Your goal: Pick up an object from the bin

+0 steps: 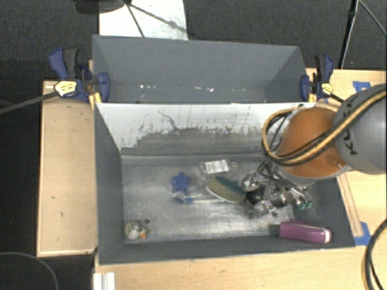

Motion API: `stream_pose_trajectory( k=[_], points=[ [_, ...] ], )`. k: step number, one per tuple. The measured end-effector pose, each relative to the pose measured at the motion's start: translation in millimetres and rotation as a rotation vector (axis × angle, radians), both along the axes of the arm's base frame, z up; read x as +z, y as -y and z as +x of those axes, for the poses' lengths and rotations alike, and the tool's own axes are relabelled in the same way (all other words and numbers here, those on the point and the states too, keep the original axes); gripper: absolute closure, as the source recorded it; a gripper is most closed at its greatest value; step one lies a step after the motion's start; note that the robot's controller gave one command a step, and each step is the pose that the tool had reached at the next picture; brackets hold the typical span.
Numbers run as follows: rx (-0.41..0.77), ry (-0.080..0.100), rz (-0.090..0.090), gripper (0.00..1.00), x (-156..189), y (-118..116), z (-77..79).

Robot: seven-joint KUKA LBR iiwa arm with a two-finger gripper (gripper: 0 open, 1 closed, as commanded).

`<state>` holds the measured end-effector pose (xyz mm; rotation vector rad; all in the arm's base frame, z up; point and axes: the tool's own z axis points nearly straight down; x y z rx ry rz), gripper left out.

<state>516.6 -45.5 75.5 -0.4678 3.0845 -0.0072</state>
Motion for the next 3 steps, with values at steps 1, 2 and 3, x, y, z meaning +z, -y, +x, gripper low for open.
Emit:
stream_pose_trajectory(
  k=[1, 2, 3],
  points=[
    [-0.052, -0.010, 0.001, 1.00, 149.8, 1.7, 12.4],
    [-0.051, -0.019, 0.002, 0.00, 145.2, 1.4, 10.5],
    [-0.029, -0.029, 0.003, 0.00, 8.1, -6.3, -21.3]
  ],
)
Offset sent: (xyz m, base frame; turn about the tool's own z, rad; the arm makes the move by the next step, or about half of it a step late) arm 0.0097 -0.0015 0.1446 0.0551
